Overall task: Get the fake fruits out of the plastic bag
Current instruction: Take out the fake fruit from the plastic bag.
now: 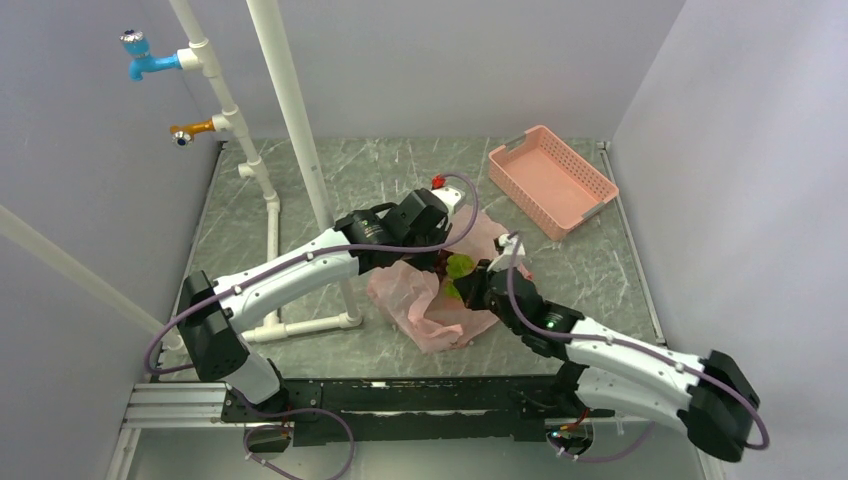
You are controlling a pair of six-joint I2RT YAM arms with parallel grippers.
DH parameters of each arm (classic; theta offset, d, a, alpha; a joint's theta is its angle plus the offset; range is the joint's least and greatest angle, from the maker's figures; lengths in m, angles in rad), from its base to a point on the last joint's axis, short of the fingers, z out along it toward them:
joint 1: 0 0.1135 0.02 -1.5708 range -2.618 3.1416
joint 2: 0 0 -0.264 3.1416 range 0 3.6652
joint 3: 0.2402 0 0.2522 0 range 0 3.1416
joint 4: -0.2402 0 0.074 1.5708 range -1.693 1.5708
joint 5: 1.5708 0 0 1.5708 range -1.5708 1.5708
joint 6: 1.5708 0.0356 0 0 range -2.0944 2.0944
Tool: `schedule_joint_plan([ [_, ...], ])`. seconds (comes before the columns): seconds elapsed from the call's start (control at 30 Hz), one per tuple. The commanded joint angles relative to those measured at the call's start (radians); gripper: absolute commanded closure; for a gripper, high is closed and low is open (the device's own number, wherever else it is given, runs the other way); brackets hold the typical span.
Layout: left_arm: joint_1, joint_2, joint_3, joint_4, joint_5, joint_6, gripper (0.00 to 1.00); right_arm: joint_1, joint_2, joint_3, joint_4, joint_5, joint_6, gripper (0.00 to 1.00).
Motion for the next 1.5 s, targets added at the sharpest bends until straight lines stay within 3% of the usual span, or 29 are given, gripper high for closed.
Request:
schedule_joint_plan([
  [0.0, 0.005, -0.009, -0.014, 0.026, -0.007, 0.006, 1.00, -0.002, -0.172, -0.013, -0.036, -0.174, -0.117, 1.00],
  [0.2, 0.009, -0.007, -0.033, 0.025, -0.029, -0.004, 1.00, -0.004, -0.359, 0.069, -0.184, -0.205, -0.143, 1.00],
  [0.43, 0.013, -0.006, -0.045, 0.031, -0.011, -0.011, 1.00, -0.003, -0.404, 0.235, -0.299, -0.163, -0.174, 1.00],
  [0.53, 0.014, -0.005, -0.047, 0.024, -0.015, -0.004, 1.00, -0.003, -0.386, 0.333, -0.337, -0.082, -0.210, 1.00],
  [0.67, 0.014, -0.010, -0.055, 0.017, -0.022, -0.005, 1.00, -0.004, -0.306, 0.494, -0.449, 0.167, -0.201, 1.00],
  [0.8, 0.015, -0.020, -0.062, 0.027, -0.007, -0.010, 1.00, -0.008, -0.233, 0.591, -0.439, 0.312, -0.239, 1.00],
  [0.93, 0.014, -0.027, -0.064, 0.031, 0.006, -0.014, 1.00, -0.036, -0.168, 0.672, -0.429, 0.368, -0.253, 1.00],
  [1.03, 0.016, -0.022, -0.057, 0.024, 0.001, -0.010, 1.00, -0.067, -0.151, 0.705, -0.397, 0.289, -0.257, 1.00],
  [1.23, 0.025, -0.030, -0.049, 0.030, -0.022, -0.008, 1.00, -0.084, -0.138, 0.674, -0.315, -0.064, -0.196, 1.00],
  [1.47, 0.038, -0.071, -0.035, 0.034, -0.068, -0.011, 1.00, -0.085, -0.186, 0.574, -0.481, -0.303, -0.179, 1.00],
])
